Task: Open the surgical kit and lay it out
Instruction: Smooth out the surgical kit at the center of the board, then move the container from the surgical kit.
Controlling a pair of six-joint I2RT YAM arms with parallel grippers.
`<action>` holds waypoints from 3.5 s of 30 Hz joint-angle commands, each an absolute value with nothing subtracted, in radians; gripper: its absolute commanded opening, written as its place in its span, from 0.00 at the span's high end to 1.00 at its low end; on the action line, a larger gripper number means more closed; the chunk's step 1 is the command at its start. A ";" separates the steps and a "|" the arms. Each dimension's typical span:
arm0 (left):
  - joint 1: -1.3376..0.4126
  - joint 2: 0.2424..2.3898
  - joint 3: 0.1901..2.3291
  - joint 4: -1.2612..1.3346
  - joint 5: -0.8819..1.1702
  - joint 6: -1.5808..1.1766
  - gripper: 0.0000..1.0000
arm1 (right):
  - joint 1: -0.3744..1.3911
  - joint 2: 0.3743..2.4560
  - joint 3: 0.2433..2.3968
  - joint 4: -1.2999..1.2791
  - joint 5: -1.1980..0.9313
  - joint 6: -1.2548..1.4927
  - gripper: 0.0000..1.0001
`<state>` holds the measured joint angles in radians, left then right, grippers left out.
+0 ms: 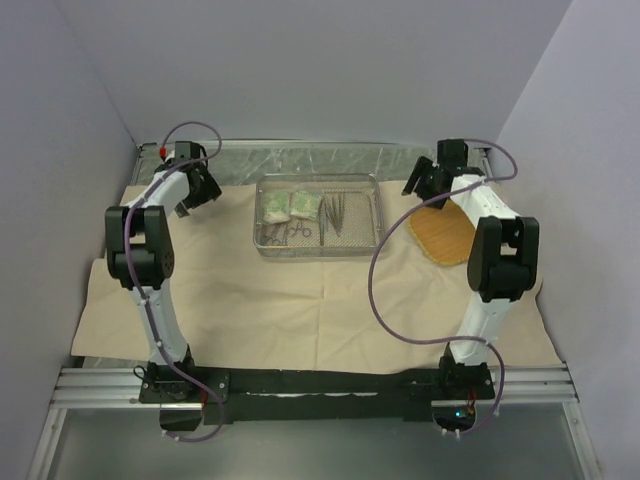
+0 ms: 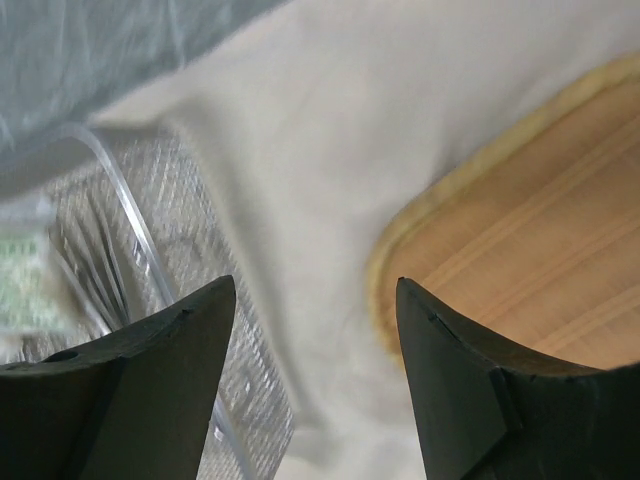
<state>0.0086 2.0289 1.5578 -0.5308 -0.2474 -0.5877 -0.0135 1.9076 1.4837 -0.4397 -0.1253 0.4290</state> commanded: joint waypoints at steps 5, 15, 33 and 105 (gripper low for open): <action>0.028 2.206 1.755 -0.578 -0.223 -0.609 0.17 | 0.049 1.750 1.293 -0.371 -0.130 0.466 0.27; 0.090 2.353 1.877 -0.604 -0.213 -0.603 0.18 | 0.051 1.687 1.198 -0.360 -0.118 0.460 0.27; 0.080 2.032 1.722 -0.632 -0.307 -0.606 0.09 | 0.087 1.550 1.105 -0.380 -0.048 0.443 0.26; -0.517 1.534 1.106 -0.647 -0.281 -0.612 0.74 | 0.410 1.494 1.027 -0.471 0.091 0.391 0.94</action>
<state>-0.4839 1.6279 1.1744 -0.6132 -0.2966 -0.5877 0.3798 1.6035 1.0645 -0.4747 0.0746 0.3656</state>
